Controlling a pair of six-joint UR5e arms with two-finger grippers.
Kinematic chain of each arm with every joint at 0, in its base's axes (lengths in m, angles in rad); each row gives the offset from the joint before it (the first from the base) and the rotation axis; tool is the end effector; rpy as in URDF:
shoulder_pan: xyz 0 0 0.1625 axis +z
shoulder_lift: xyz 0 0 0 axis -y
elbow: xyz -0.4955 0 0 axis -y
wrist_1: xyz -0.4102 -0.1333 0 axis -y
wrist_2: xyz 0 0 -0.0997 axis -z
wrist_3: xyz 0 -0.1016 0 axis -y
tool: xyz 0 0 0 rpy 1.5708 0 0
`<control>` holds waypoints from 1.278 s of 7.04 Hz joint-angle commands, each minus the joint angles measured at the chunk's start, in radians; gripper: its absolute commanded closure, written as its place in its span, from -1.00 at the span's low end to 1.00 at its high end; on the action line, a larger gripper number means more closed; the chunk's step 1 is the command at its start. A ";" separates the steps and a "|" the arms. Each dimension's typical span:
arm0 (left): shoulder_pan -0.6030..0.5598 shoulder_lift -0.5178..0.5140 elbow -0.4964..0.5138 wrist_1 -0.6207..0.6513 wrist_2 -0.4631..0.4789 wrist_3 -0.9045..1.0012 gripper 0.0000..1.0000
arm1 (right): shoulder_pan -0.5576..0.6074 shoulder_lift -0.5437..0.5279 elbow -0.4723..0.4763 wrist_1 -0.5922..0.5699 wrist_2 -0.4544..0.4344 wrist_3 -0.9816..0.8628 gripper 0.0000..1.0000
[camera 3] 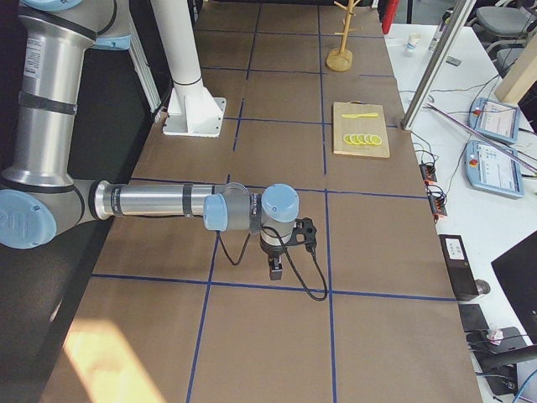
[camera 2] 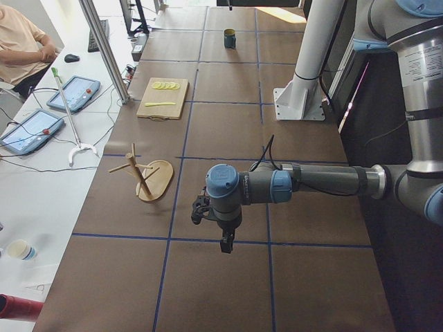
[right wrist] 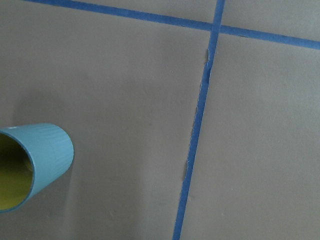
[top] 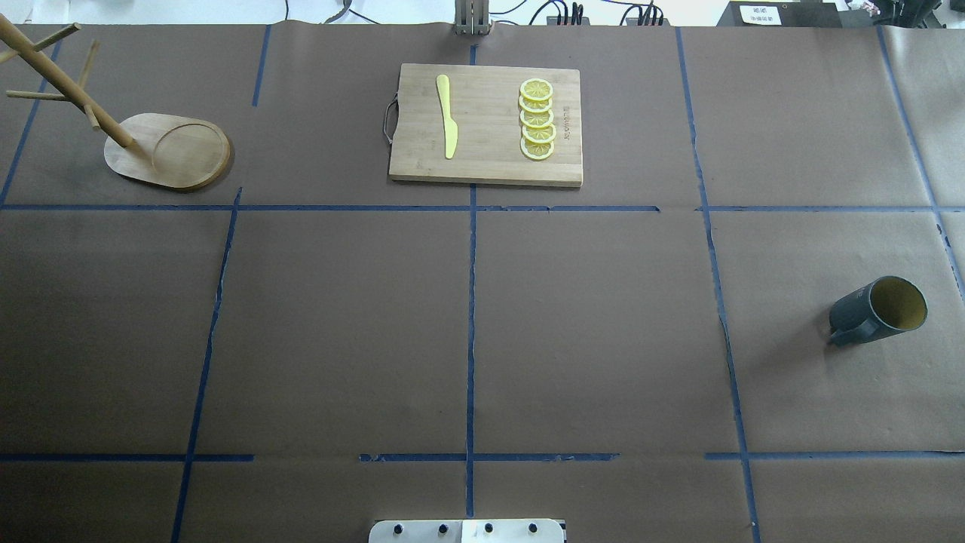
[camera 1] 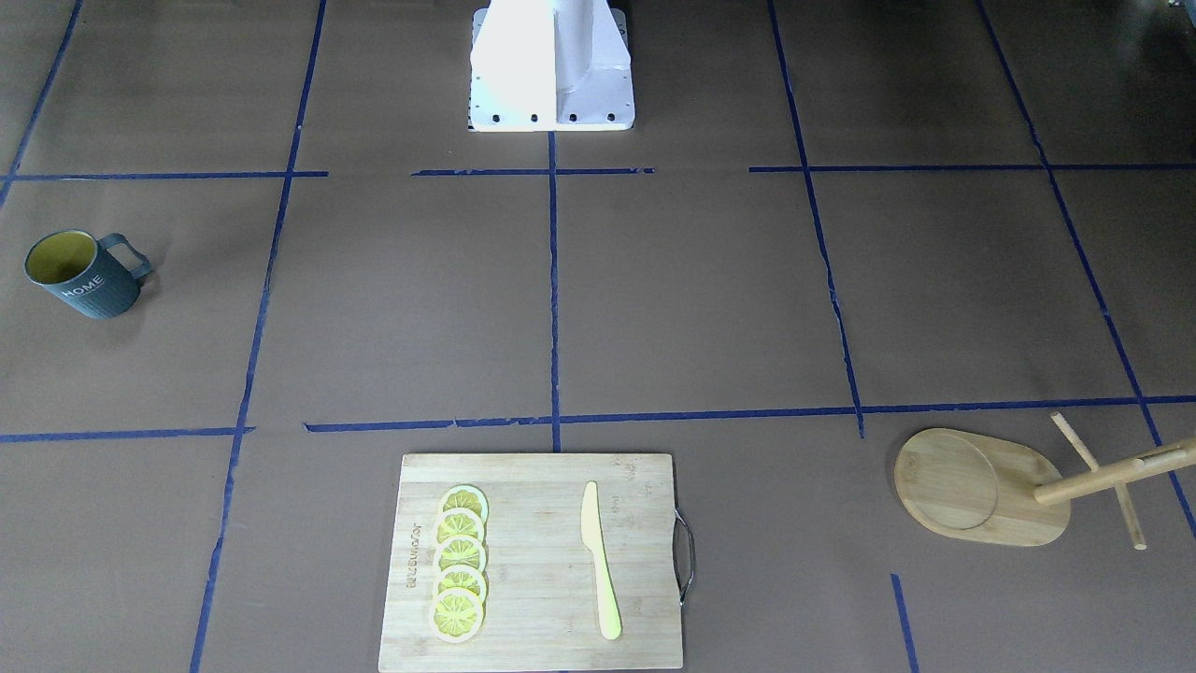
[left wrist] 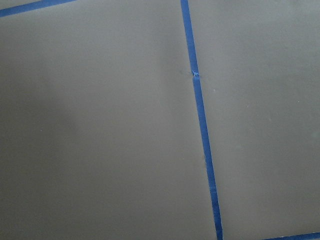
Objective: Hang cup on storage rack
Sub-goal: 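Lower the right gripper onto the blue mug lying on its side and grasp it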
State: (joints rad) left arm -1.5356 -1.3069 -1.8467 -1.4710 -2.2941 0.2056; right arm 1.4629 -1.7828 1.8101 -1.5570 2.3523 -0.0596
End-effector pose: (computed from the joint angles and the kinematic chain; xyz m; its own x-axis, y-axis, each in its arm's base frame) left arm -0.0529 -0.3757 0.7205 0.7282 0.1723 -0.6633 -0.1877 0.9810 0.0488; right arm 0.0174 -0.4126 0.7037 0.6950 -0.1642 0.7001 0.1493 0.9853 0.0829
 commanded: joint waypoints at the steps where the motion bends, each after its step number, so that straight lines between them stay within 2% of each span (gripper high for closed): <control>1: 0.002 0.000 -0.002 0.005 0.001 0.000 -1.00 | -0.022 0.000 -0.002 0.064 -0.005 0.001 -1.00; 3: 0.002 -0.005 0.014 -0.002 -0.001 0.000 -1.00 | -0.039 0.008 0.008 0.117 0.001 0.006 -1.00; 4: 0.002 -0.005 0.014 0.001 -0.001 0.000 -1.00 | -0.099 0.008 0.058 0.118 0.001 0.106 -1.00; 5: 0.002 -0.005 0.014 0.003 -0.001 0.000 -1.00 | -0.195 0.008 0.121 0.156 -0.020 0.320 -1.00; 7: 0.002 -0.005 0.015 0.003 -0.001 0.000 -1.00 | -0.303 -0.006 0.060 0.395 -0.054 0.499 -1.00; 8: 0.002 -0.003 0.015 0.005 0.001 0.000 -1.00 | -0.314 -0.015 -0.005 0.514 -0.074 0.507 -1.00; 9: 0.002 -0.003 0.015 0.005 -0.001 0.000 -1.00 | -0.317 -0.017 -0.049 0.576 -0.074 0.509 -1.00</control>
State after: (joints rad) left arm -1.5340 -1.3106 -1.8318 -1.4669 -2.2940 0.2055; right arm 1.1598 -1.7948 1.8188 -1.0805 2.2863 0.4317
